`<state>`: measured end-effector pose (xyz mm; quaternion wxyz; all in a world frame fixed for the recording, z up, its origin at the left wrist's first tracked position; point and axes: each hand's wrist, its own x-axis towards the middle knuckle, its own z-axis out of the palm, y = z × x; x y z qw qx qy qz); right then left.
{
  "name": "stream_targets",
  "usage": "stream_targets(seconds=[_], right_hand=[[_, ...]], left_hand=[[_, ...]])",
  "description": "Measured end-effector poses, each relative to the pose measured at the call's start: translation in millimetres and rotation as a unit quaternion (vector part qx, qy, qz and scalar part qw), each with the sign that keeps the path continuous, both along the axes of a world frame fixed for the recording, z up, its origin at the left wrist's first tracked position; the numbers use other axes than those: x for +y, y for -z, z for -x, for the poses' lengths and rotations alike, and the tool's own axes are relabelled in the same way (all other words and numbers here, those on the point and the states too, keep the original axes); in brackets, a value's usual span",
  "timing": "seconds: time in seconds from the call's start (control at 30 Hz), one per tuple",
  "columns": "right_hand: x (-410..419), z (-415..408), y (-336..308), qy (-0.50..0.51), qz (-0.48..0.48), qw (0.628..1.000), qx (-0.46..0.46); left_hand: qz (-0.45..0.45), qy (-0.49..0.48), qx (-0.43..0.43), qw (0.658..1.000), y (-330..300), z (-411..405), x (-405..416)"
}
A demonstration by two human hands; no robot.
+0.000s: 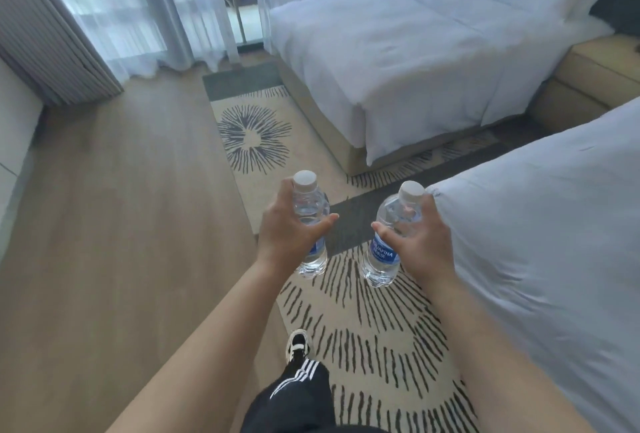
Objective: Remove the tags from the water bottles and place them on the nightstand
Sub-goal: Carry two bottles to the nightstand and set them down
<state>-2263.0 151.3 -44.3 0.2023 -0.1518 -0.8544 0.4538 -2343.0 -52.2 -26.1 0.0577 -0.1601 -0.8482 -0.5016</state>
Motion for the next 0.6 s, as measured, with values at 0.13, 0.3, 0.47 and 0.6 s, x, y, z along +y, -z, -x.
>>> stream_targets(seconds=[0.13,0.3,0.47,0.6], right_hand=[[22,91,-8,0.063,0.028,0.998,0.014],[63,171,-15,0.136,0.031,0.990,0.013],[117,231,-14,0.196,0.021,0.980,0.001],[171,282,-4,0.248,0.021,0.969,-0.007]], left_hand=[[0.008,0.043,-0.008,0.999,-12,109,30],[0.005,0.088,-0.016,0.996,-20,214,83],[0.007,0.129,-0.037,0.991,-10,295,153],[0.010,0.183,-0.075,0.980,8,359,222]])
